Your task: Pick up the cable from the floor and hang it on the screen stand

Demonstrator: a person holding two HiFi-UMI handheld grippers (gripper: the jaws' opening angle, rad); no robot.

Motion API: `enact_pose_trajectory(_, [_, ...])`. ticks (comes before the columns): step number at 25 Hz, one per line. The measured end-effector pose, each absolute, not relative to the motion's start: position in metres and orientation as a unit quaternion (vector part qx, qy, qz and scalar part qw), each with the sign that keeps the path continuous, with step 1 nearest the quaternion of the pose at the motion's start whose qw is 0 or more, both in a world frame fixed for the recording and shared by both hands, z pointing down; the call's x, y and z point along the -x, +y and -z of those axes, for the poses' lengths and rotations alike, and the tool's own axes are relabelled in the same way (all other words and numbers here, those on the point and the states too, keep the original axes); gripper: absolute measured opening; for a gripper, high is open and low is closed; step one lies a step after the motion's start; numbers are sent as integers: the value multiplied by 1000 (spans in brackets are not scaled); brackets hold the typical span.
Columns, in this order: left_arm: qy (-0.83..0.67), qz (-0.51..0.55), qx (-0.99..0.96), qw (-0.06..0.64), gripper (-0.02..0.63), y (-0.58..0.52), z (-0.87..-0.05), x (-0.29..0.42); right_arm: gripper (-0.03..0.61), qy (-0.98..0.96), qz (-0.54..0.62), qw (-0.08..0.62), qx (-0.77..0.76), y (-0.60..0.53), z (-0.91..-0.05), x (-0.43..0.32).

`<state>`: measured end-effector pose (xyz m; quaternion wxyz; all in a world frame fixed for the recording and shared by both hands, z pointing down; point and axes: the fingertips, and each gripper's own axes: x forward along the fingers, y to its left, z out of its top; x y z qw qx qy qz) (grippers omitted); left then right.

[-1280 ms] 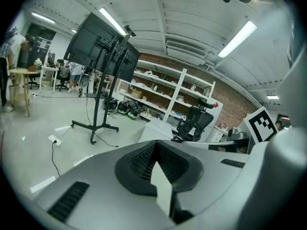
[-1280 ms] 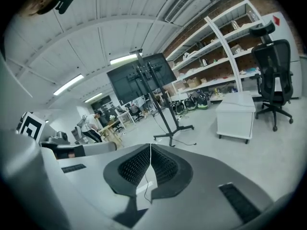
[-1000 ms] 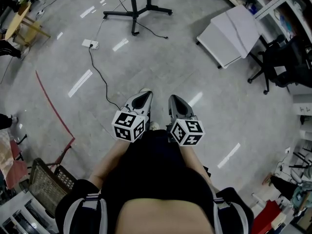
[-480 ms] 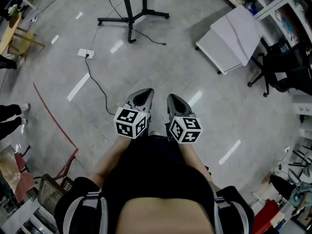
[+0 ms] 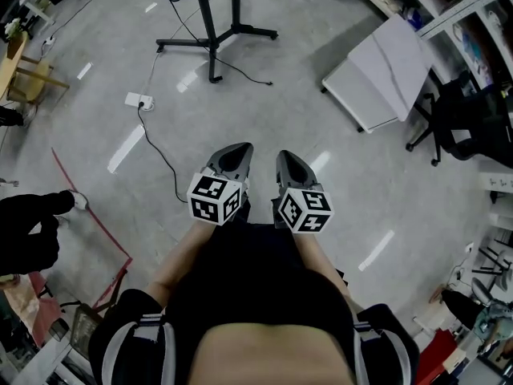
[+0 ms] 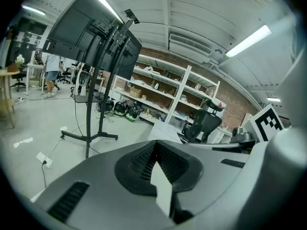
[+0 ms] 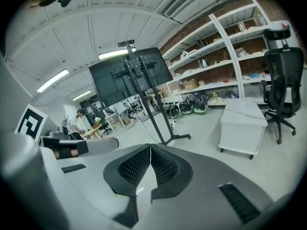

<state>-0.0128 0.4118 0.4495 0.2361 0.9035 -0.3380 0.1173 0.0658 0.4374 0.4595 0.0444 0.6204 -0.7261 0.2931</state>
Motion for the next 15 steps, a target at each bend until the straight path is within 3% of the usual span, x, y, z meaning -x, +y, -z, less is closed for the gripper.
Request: enact_pose_trajectory(15, [-322, -125, -907, 241, 3, 360, -467, 36, 23, -719, -286, 34, -633, 383, -469, -45])
